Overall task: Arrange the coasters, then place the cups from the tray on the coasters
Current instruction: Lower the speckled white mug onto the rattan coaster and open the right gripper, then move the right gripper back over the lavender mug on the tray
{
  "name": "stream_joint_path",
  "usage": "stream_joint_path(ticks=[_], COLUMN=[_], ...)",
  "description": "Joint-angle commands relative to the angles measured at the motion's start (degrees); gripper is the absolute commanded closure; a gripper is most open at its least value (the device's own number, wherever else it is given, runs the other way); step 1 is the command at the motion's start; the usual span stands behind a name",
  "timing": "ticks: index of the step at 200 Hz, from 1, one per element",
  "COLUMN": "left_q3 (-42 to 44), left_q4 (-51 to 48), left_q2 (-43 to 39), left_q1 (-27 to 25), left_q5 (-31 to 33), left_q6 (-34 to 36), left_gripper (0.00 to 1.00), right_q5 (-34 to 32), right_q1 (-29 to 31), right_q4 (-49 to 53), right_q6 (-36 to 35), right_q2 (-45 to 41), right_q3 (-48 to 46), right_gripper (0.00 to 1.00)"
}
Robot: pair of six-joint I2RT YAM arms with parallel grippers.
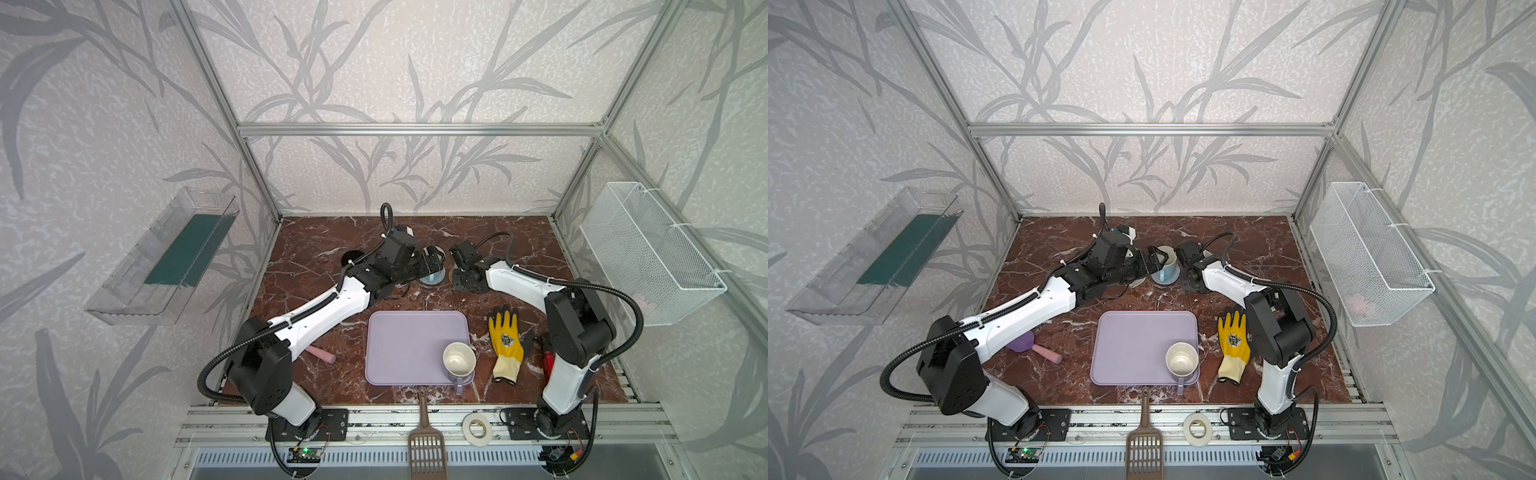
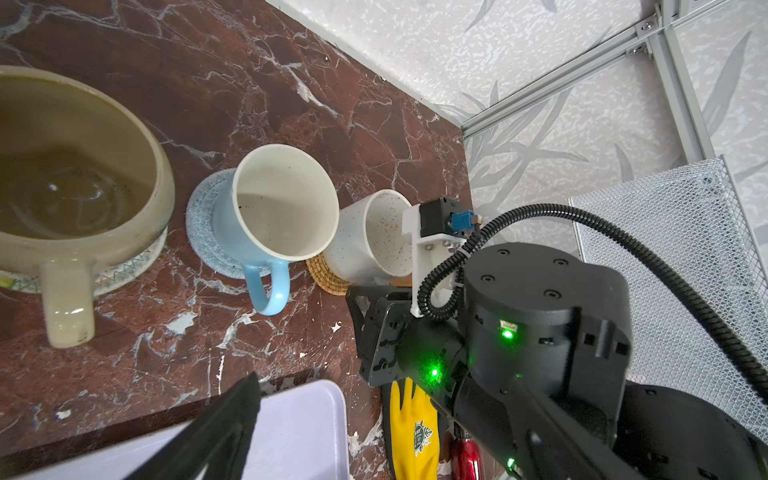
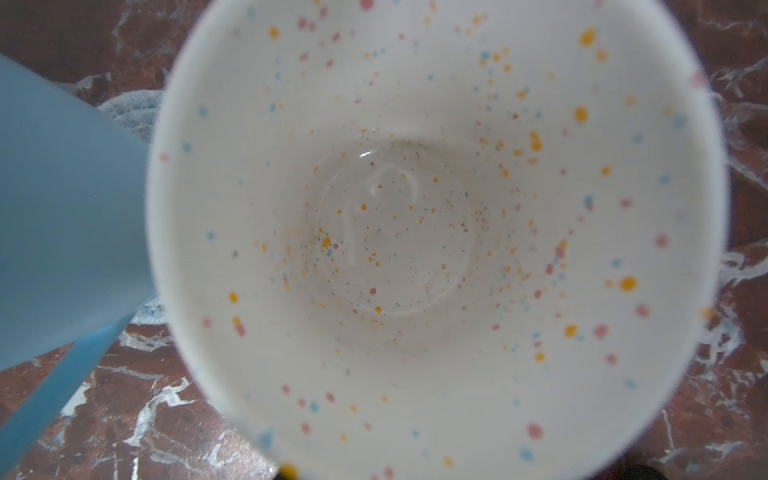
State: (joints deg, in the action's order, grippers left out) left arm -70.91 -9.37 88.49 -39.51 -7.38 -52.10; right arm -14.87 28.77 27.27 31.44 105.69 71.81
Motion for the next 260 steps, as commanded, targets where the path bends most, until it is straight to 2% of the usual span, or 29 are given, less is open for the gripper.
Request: stream_joint_path(ticks=[1, 24, 54, 81, 85, 92, 95, 97, 118, 147, 180, 228, 260], left_q3=[1.1, 1.7, 2.4, 4.5, 4.7, 4.5, 4.4, 4.3, 3.8, 4.8, 4.7, 5.4, 8.4], left_q4=[0.5, 0.3, 0.3, 4.9, 5.3, 4.6, 4.2, 3.9, 2.0, 3.5, 3.9, 5.4, 10.0], left_q2=[-2.2, -2.9, -3.9, -4.5, -4.6, -4.9, -5.1, -5.2, -5.9, -6.6, -6.2, -5.3, -3.9], left_q1=[0.5, 0.6, 0.8, 1.3, 1.3, 1.1, 1.0, 0.9, 0.8, 0.8, 0.8, 0.8, 0.7], left_q5=[0.6, 0.5, 0.3, -3.7, -4.0, -3.1, -2.8, -2.5, -3.0, -6.1, -11.0, -20.2, -24.0], left_q6=[0.1, 0.1, 0.0, -1.5, -1.7, -1.3, -1.0, -0.6, 1.5, 1.0, 0.0, -2.7, -5.4], left_gripper=[0.05, 0.02, 0.01, 0.0, 0.01, 0.01, 0.01, 0.01, 0.01, 0.01, 0.01, 0.01, 0.01], right_q5=[1.1, 0.8, 1.4, 3.1, 3.4, 3.6, 3.7, 3.7, 2.8, 1.1, 10.6, 14.7, 20.3], right_q1=[0.1, 0.0, 0.0, 0.1, 0.1, 0.1, 0.1, 0.1, 0.1, 0.0, -1.8, -2.2, -1.8], right_q4=[1.0, 1.5, 1.8, 0.6, 0.4, 0.3, 0.4, 0.4, 3.1, 4.1, 2.9, 12.0, 15.7], right_q6=[-0.5, -0.7, -1.2, -2.6, -3.0, -3.5, -3.8, -4.0, -6.3, -8.2, -9.8, -14.0, -11.1], right_q2=[-1.0, -1.7, -5.4, -11.4, -12.3, -13.9, -14.5, -14.9, -18.9, -26.6, -36.3, -44.6, -51.8], right_q3=[0.2, -0.2, -1.5, -4.3, -4.9, -5.5, -5.9, -6.1, -7.2, -10.9, -15.9, -19.6, -23.0], right_gripper=[0.64, 0.54, 0.37, 0.24, 0.18, 0.17, 0.04, 0.0, 0.01, 0.01, 0.01, 0.01, 0.01])
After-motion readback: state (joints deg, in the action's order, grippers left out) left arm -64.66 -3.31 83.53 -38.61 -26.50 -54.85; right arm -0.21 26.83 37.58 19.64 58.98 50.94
